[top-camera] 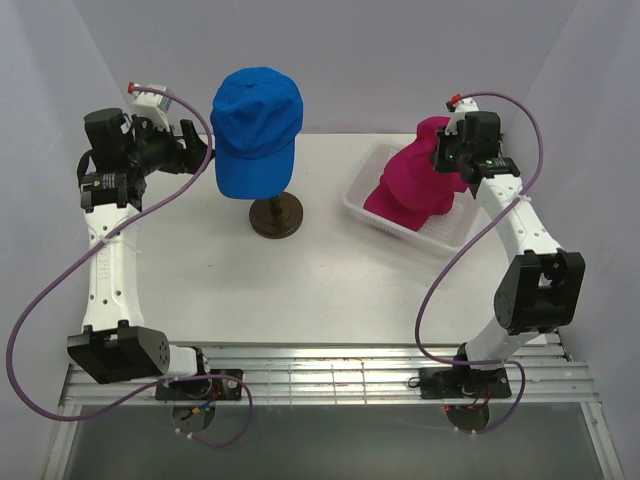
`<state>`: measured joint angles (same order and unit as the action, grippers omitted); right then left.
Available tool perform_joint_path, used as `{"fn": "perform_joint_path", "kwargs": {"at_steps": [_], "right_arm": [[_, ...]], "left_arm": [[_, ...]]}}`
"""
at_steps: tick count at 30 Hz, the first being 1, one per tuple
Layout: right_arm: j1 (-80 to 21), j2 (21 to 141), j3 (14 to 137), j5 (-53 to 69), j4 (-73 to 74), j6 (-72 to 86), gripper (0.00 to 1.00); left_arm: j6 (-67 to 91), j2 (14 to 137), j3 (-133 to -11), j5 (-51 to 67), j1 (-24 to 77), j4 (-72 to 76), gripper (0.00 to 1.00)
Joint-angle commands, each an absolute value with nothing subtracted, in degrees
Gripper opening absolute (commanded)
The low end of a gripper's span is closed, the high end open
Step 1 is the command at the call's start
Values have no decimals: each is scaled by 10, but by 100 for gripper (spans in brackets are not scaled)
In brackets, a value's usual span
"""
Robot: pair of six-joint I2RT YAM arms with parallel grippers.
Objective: Stack the hats
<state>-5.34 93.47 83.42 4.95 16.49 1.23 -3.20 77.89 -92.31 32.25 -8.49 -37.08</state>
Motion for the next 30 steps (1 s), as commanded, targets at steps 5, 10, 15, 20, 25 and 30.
{"fn": "perform_joint_path", "kwargs": {"at_steps": [5,10,15,20,25,30], "right_arm": [[-61,852,909,112,147,1,8],[-84,801,948,145,128,-39,8],[-146,765,978,153,110,-61,8],[-198,748,1026,153,104,-64,8],[-278,745,1053,150,70,-58,8],[-374,767,1078,110,38,-67,8]], "left_arm": [[-53,759,-978,390,-85,-417,92],[-61,767,-1080,425,-89,-495,89],[-42,776,-1183,540,-92,-535,91],[-16,768,-1144,711,-92,-505,98],[49,761,-1078,767,-91,-435,98],[138,754,-1041,810,-82,-354,98]]}}
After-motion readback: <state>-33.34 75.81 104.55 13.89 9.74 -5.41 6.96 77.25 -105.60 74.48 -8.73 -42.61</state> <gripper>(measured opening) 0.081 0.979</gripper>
